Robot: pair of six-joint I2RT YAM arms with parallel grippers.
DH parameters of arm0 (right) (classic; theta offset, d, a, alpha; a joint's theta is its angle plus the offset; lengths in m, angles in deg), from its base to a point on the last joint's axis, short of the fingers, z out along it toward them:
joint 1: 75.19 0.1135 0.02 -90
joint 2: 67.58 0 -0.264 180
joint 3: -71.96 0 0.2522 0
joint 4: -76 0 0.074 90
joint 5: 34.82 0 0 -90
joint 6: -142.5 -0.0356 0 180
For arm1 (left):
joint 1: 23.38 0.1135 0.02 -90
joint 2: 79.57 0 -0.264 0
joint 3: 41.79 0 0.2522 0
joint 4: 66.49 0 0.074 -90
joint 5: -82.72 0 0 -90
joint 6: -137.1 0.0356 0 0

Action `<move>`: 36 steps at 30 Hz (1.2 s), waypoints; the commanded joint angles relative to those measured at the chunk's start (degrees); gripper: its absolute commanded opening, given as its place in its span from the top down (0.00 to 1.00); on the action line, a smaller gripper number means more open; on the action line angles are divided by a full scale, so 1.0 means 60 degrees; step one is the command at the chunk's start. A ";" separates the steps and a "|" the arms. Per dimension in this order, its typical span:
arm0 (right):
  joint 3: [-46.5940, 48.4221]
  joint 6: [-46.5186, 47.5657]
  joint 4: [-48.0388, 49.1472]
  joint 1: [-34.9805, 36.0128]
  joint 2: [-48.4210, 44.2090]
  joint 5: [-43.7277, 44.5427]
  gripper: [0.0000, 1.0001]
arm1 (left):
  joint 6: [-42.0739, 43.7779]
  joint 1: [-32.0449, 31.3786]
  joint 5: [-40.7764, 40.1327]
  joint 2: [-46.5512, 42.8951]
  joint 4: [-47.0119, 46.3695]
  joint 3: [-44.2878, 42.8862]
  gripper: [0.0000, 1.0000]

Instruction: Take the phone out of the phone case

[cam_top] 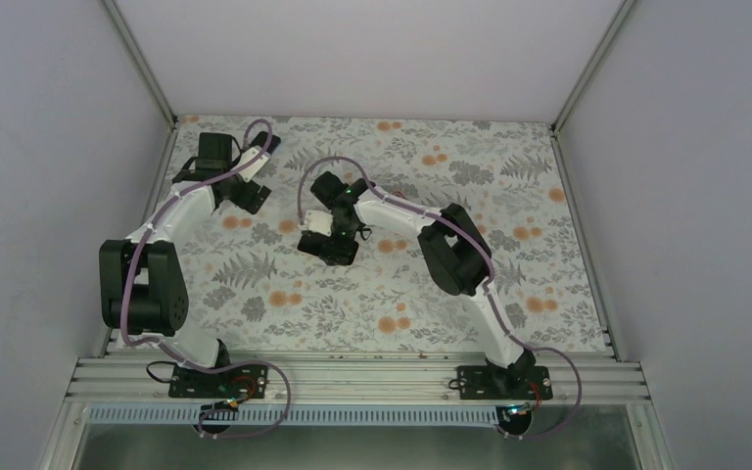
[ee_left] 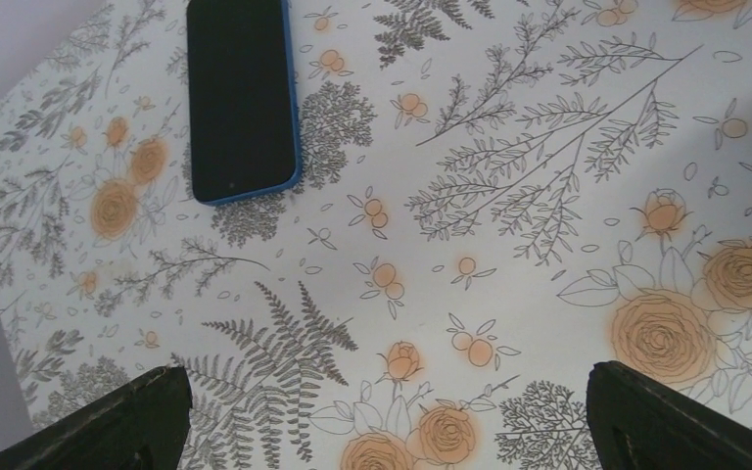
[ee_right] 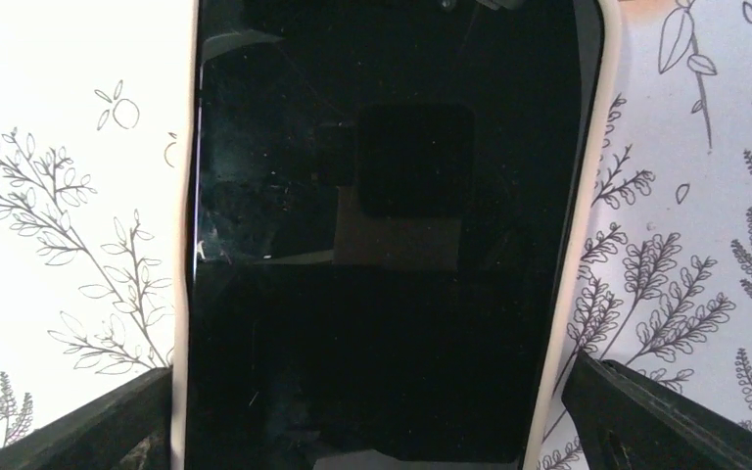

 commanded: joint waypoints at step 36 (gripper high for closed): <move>-0.0447 -0.0211 0.0908 0.0371 -0.2142 0.2082 0.35 | -0.0931 0.0054 0.9890 0.3557 0.2975 -0.1976 0.00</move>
